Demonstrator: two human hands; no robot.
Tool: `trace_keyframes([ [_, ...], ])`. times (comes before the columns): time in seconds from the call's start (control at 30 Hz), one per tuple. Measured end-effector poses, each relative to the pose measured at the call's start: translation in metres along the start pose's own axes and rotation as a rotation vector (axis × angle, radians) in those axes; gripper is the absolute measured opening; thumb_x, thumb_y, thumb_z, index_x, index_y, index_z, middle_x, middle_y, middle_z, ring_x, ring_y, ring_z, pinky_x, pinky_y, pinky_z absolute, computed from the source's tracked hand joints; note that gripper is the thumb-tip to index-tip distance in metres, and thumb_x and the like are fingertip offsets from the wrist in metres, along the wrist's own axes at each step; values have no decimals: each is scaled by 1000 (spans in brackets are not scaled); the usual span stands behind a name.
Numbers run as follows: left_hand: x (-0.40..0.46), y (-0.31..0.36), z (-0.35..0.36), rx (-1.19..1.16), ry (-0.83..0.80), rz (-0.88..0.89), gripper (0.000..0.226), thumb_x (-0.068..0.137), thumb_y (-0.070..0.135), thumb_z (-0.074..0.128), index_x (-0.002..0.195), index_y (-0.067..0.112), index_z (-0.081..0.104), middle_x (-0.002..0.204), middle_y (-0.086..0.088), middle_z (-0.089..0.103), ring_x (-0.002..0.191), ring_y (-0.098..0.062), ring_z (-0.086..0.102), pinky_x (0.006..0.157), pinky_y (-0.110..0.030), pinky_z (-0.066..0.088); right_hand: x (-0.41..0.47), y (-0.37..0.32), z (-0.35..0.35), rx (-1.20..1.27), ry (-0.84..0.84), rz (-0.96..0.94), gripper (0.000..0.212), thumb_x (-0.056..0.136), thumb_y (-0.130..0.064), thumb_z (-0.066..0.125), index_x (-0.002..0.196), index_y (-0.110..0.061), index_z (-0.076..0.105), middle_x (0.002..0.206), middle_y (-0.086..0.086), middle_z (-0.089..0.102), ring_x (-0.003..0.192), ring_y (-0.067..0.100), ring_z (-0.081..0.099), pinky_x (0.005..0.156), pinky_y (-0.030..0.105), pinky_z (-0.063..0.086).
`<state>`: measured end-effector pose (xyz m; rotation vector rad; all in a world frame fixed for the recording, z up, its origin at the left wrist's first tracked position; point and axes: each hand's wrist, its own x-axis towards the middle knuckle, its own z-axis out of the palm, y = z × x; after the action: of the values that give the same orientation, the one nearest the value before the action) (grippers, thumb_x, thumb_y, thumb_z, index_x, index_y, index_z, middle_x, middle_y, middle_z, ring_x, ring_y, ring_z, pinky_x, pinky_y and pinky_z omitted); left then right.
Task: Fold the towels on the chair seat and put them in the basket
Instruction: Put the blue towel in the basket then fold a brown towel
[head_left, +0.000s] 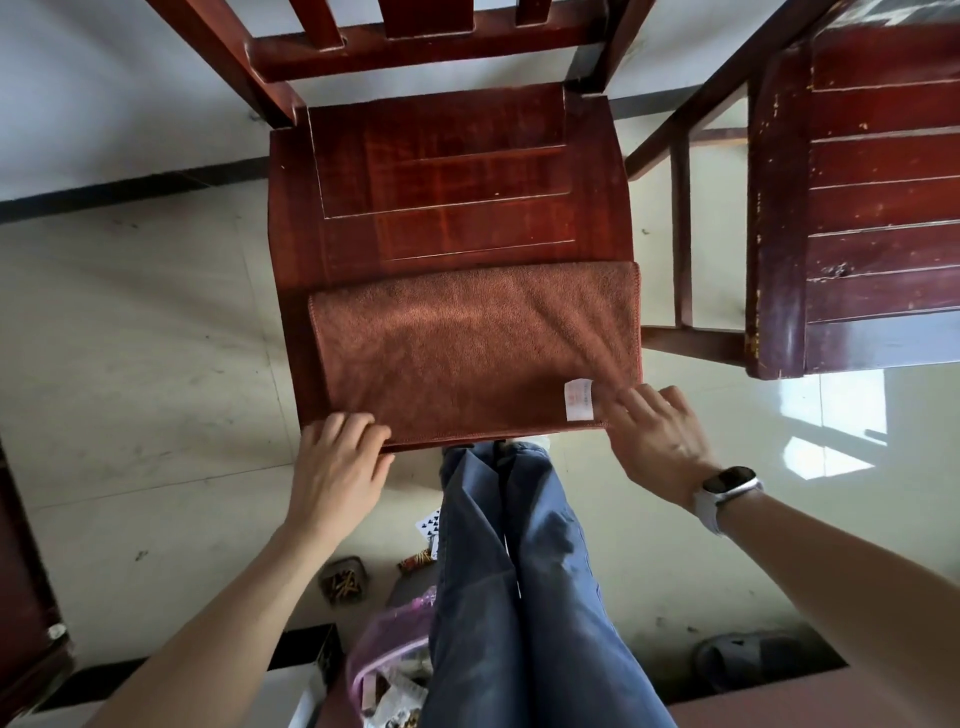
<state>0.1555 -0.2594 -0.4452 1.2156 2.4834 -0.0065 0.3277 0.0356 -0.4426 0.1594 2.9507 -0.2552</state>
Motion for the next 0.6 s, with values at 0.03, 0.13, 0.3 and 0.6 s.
trace_keyframes([
  [0.03, 3, 6, 1, -17, 8, 36, 29, 65, 20, 79, 89, 10, 66, 92, -7, 65, 83, -29, 61, 69, -40, 48, 5, -7, 1, 9, 2, -34, 24, 56, -3, 76, 76, -9, 66, 74, 8, 64, 61, 27, 59, 55, 32, 45],
  [0.13, 16, 20, 3, -58, 17, 117, 29, 64, 19, 80, 88, 10, 66, 91, -7, 66, 82, -27, 62, 67, -36, 50, 20, -27, 9, 18, -17, -121, 22, 60, -8, 76, 79, -14, 69, 77, 7, 66, 67, 26, 64, 57, 30, 48],
  [0.3, 31, 22, 3, -45, -5, 191, 23, 64, 16, 80, 82, 9, 67, 86, -7, 65, 76, -27, 62, 59, -33, 49, 37, -37, 14, -13, -113, -169, 17, 62, -5, 65, 75, -16, 66, 73, 1, 62, 67, 22, 62, 54, 28, 50],
  [0.6, 33, 15, -5, -157, 67, 242, 6, 73, 6, 72, 78, 6, 69, 76, -7, 66, 66, -26, 62, 51, -31, 52, 42, -24, 5, 61, -69, -265, 15, 67, 0, 59, 74, -13, 65, 69, 2, 61, 64, 23, 61, 56, 28, 49],
])
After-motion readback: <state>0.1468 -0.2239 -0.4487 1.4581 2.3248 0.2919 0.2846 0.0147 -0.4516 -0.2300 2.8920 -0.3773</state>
